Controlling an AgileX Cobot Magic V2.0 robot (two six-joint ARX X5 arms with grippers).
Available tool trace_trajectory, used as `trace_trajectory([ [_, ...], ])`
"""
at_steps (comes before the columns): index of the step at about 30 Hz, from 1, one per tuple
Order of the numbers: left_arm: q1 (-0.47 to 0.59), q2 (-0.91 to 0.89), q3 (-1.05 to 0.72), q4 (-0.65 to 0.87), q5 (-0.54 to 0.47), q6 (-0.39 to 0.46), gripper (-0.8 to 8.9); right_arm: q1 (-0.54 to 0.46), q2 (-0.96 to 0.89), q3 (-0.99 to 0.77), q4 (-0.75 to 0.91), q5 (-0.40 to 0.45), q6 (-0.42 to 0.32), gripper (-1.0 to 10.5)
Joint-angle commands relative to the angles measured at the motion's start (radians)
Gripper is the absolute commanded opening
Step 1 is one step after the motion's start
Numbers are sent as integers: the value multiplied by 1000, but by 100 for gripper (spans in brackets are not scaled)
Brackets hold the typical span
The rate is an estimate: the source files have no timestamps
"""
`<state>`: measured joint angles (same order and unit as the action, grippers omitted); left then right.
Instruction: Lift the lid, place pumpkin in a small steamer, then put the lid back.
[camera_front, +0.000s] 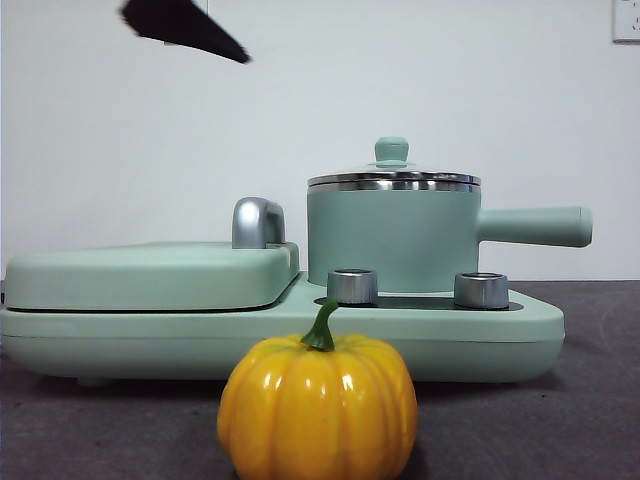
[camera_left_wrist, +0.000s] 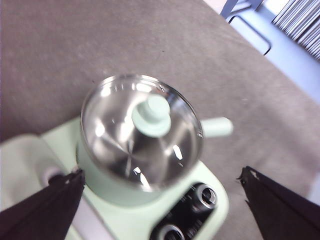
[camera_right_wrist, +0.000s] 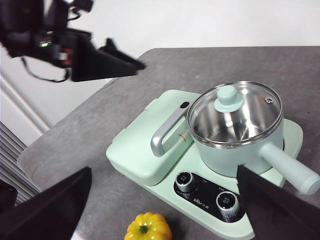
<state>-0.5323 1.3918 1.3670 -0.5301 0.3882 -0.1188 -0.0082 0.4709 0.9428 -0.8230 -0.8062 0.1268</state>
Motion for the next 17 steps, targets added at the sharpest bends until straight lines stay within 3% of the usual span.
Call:
trace_trajectory([
  [1,-47,93,84,5,-62,80,487,1,4,17,6,2,-10,462],
  [6,-109,208,151,51,-132,168,487,1,4,17,7,2,-10,462],
  [17,-182,373,154,278,-193,193,487,1,4,17,6,2,-6,462],
])
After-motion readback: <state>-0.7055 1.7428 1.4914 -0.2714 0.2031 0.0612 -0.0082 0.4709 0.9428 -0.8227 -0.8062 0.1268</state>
